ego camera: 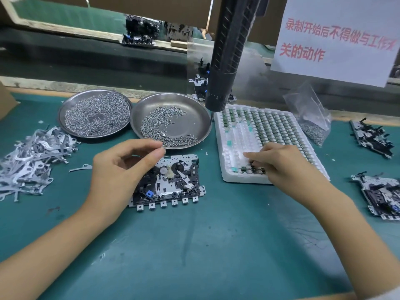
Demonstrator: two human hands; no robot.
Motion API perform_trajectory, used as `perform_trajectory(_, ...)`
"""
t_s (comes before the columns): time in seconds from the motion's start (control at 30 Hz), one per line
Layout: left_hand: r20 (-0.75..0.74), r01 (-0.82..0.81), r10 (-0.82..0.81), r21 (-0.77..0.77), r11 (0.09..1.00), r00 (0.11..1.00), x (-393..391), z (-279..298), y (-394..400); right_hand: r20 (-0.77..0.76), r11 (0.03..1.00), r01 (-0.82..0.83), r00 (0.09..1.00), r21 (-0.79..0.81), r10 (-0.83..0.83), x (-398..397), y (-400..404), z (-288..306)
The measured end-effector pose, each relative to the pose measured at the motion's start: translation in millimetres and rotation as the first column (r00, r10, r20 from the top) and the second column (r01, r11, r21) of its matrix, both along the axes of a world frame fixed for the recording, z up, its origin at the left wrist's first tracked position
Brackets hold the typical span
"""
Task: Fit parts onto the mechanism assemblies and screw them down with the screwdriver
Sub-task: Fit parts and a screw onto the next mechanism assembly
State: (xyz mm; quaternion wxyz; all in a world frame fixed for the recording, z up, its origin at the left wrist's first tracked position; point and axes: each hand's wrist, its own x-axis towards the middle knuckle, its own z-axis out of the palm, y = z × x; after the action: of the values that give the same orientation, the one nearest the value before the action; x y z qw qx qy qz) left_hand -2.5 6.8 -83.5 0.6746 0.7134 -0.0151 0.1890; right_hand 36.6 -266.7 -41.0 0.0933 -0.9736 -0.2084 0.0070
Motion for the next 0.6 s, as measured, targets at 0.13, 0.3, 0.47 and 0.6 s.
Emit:
perform_trajectory(0.13, -0.003, 0.01, -0.01, 0.007, 1.0, 1.0, -1, 0, -1, 0.136, 0.931, 0.041, 0.986, 0.361, -0.096, -5, 1, 10)
perform_trajectory(0.3, -0.033, 0.042, -0.042, 0.007, 0.999, 0.999, -2, 0, -1, -0.258, 0.412, 0.193, 0.96, 0.891, 0.108, -7, 47, 14)
perform_trajectory(0.47, -0.01, 0.064, -0.064, 0.059, 0.996, 0.998, -2, 0, -1, -0.334, 0.389, 0.227, 0.914, 0.893, 0.232, -4, 96, -5)
perform_trajectory(0.6, 0.017, 0.09, -0.092, 0.092, 0.992, 0.996, -1, -2, 0, -0.334, 0.305, 0.253, 0.91, 0.918, 0.248, -6, 111, -18)
